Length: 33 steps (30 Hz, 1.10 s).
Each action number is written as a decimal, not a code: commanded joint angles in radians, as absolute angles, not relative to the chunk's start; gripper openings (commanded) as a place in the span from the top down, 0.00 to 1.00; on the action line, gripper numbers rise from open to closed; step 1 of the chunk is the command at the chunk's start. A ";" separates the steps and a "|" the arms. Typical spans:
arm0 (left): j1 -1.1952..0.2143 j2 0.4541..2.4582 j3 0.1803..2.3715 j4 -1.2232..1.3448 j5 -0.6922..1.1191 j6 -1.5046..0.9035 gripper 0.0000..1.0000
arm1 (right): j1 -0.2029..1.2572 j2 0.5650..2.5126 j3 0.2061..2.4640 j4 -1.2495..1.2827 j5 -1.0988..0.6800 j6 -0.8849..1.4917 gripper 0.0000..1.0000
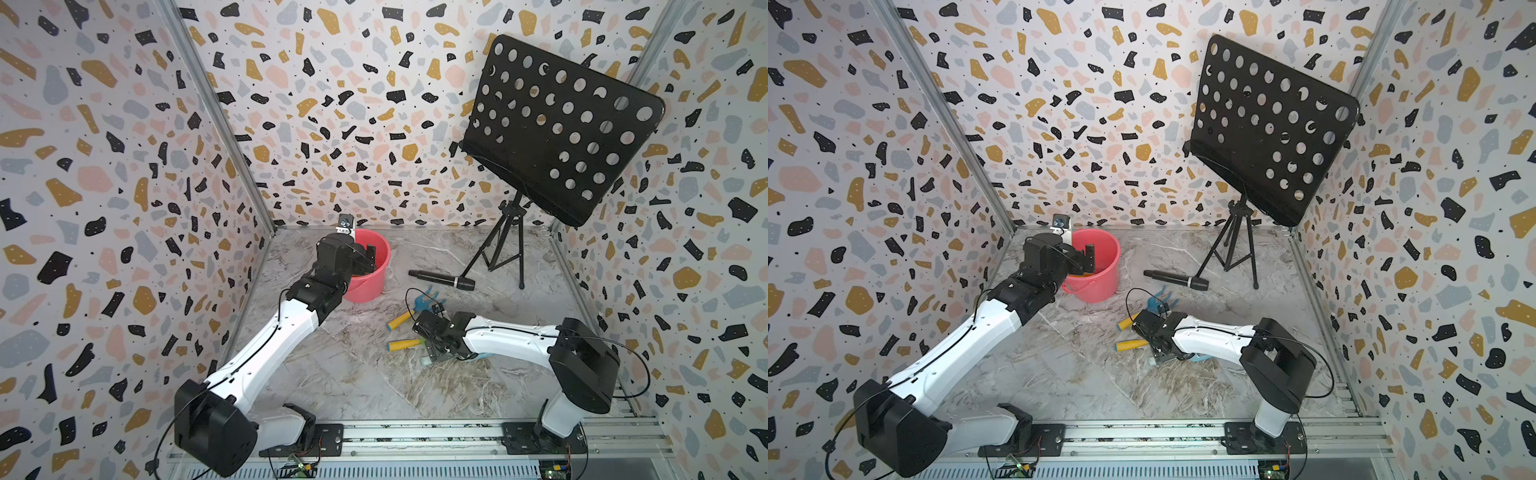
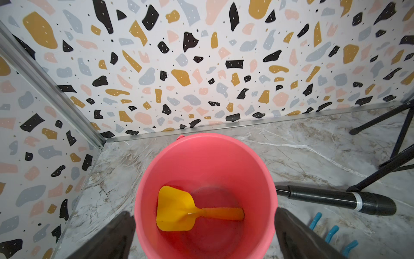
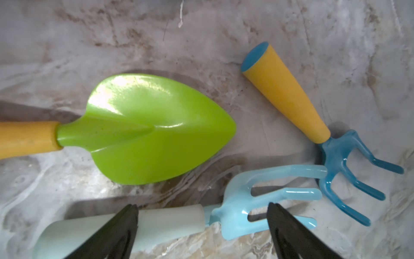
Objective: Organize the gardening tools
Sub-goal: Pick up the gardening tool from the center of the board.
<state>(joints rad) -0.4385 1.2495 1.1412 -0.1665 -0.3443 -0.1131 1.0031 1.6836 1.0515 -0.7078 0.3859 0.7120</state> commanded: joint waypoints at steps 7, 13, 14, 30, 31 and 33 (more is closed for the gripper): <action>-0.434 1.188 1.112 -0.161 -0.314 -0.147 0.00 | 1.017 1.627 1.015 -0.835 0.382 0.728 0.04; -0.434 1.191 1.108 -0.159 -0.295 -0.160 0.00 | 1.016 1.549 0.966 -0.873 0.348 0.758 0.04; -0.433 1.192 1.108 -0.159 -0.293 -0.162 0.00 | 1.017 1.539 0.956 -0.877 0.338 0.769 0.03; -0.433 1.180 1.108 -0.174 -0.260 -0.172 0.01 | 1.016 1.449 0.917 -0.764 0.230 1.000 0.00; -0.433 1.178 1.108 -0.177 -0.259 -0.170 0.01 | 1.015 1.461 0.923 -0.763 0.226 1.005 0.00; -0.433 1.170 1.103 -0.180 -0.263 -0.169 0.01 | 1.015 1.491 0.938 -0.763 0.221 1.007 0.00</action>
